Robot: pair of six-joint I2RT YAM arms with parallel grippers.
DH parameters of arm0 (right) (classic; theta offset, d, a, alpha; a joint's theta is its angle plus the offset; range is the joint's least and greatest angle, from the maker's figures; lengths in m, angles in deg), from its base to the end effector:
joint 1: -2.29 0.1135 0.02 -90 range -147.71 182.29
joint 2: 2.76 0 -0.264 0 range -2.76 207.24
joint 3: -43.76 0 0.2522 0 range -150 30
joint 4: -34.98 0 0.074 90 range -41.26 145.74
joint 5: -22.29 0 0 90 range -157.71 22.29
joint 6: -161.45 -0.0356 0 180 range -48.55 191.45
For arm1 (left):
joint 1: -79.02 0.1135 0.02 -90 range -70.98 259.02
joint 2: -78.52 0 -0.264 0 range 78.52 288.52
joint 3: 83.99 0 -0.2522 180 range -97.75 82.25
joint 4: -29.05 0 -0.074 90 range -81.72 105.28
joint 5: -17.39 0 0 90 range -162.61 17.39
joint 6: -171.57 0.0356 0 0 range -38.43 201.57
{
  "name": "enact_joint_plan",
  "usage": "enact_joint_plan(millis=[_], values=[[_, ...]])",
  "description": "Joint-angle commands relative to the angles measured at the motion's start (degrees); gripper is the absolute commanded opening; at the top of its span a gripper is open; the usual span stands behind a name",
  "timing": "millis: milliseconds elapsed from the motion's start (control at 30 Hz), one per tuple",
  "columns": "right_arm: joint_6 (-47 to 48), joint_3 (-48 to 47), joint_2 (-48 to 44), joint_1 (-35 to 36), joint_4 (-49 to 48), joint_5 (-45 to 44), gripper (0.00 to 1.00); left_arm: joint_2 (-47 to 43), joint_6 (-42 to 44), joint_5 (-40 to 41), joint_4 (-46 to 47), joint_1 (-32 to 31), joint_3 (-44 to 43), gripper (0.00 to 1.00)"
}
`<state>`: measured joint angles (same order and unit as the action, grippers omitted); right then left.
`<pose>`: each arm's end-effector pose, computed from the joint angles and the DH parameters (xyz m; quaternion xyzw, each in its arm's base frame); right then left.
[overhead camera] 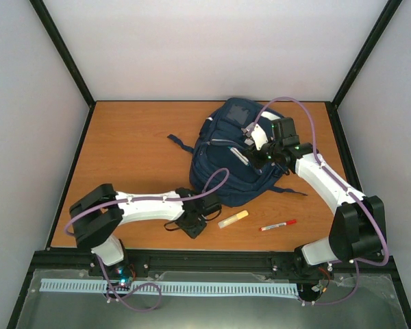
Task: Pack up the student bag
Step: Move the stationery to the center of the board, then pick up the stationery from the center of the board.
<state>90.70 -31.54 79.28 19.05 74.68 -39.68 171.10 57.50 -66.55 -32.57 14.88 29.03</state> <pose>0.2887 0.1044 0.2690 -0.3639 0.8291 0.2170 0.3648 0.1188 -0.2365 0.1590 0.3408 0.9383 0.0211 0.0542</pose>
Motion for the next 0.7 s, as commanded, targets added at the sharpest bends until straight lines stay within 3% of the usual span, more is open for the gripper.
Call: enact_joint_plan(millis=[0, 200, 400, 667], values=[[-0.19, 0.68, -0.85, -1.44, -1.7, 0.53, 0.03, 3.25, 2.4, 1.46, -0.64, -0.2, -4.02, 0.38], [-0.33, 0.66, -0.8, -1.7, -1.68, 0.79, 0.03, 6.71, 5.1, 0.7, -0.8, -0.2, -7.38, 0.34], [-0.2, 0.63, -0.9, -1.91, -1.68, 0.83, 0.03, 7.04, 5.4, -0.18, -1.44, -0.2, -7.9, 0.22], [-0.31, 0.66, -0.99, -2.03, -1.73, 1.1, 0.03, -1.17, 3.09, -0.87, -1.02, -0.2, -9.42, 0.15]])
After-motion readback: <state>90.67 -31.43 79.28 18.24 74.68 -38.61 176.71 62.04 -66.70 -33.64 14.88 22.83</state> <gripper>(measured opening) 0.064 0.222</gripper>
